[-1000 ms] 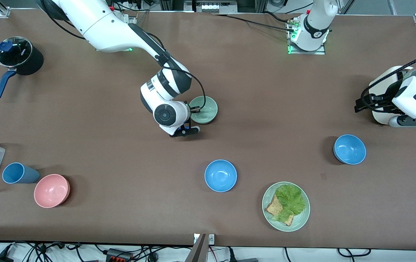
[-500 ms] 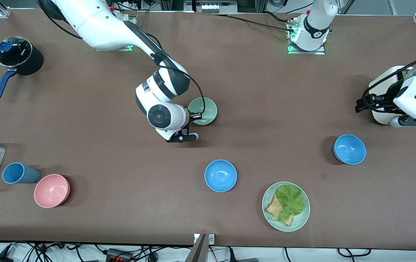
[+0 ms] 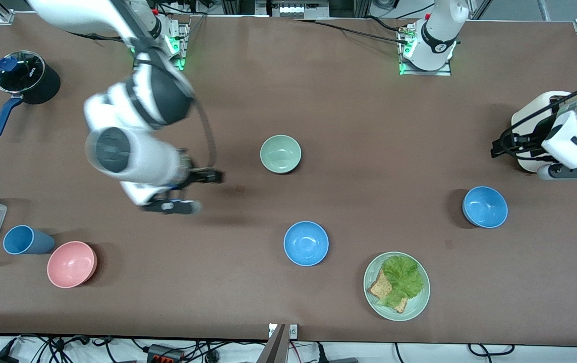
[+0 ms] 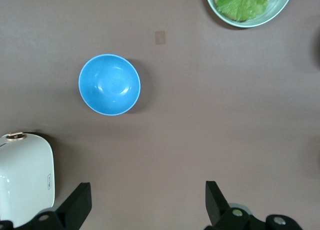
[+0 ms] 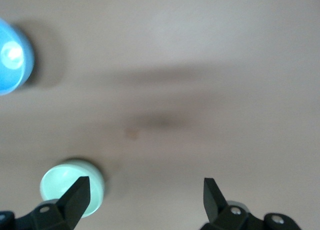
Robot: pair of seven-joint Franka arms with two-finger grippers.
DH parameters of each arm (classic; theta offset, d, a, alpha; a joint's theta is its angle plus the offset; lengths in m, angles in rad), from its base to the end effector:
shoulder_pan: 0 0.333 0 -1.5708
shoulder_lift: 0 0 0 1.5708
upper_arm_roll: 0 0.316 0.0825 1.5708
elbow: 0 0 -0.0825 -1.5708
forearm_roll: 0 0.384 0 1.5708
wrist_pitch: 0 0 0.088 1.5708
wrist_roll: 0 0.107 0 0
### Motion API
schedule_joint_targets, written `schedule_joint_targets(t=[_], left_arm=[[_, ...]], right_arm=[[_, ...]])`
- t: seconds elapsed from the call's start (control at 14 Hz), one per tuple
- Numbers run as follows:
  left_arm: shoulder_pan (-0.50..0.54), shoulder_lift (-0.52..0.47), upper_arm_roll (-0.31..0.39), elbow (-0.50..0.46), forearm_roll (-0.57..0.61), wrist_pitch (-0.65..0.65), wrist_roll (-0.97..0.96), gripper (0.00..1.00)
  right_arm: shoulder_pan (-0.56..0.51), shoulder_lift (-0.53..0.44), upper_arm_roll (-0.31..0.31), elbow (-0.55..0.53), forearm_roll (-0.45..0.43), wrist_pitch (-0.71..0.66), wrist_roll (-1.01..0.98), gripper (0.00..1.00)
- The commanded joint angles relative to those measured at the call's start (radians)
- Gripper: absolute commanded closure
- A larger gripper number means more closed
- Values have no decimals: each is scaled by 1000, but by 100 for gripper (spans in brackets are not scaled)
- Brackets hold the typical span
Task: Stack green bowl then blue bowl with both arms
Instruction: 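Withdraw the right gripper while the left gripper reaches the blue bowl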
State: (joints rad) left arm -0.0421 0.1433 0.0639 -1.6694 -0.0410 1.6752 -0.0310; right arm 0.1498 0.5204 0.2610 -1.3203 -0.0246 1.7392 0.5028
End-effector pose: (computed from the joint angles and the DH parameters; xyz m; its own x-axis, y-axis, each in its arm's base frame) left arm 0.5918 0.0070 0.5042 0.9888 0.0574 -0.1377 0.0616 -0.9978 0.0264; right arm 0.6528 0.2420 0.4370 0.9860 -0.1102 -0.1253 -0.1173 -0.9918 -0.0505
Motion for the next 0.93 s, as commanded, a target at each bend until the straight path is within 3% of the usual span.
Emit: schedule_joint_targets(t=[0.0,0.21,0.43,0.57,0.71,0.86], left_arm=[[43,81,2,33,-16,62,28,0],[64,148,1,33,-5,103,34,0],[76,193,1,16,-3,188,204,0],[114,242,1,17,-3,253,273,0],[131,295,2,16,0,320,325,0],[155,340,2,14,0,382,431,0]], right_arm=[[-74,-66,6,-13,-47,-10,-6,0],[-153,-105,7,-13,-40,-10,-10,0],[-161,-129,4,-13,-51,-9,0,0],[-141,-163,-78,-22,-43,-10,-33,0],[-167,-197,-103,-36,-40,-14,-162,0],[-182,-226,-173,-36,-37,-53,-307,0]])
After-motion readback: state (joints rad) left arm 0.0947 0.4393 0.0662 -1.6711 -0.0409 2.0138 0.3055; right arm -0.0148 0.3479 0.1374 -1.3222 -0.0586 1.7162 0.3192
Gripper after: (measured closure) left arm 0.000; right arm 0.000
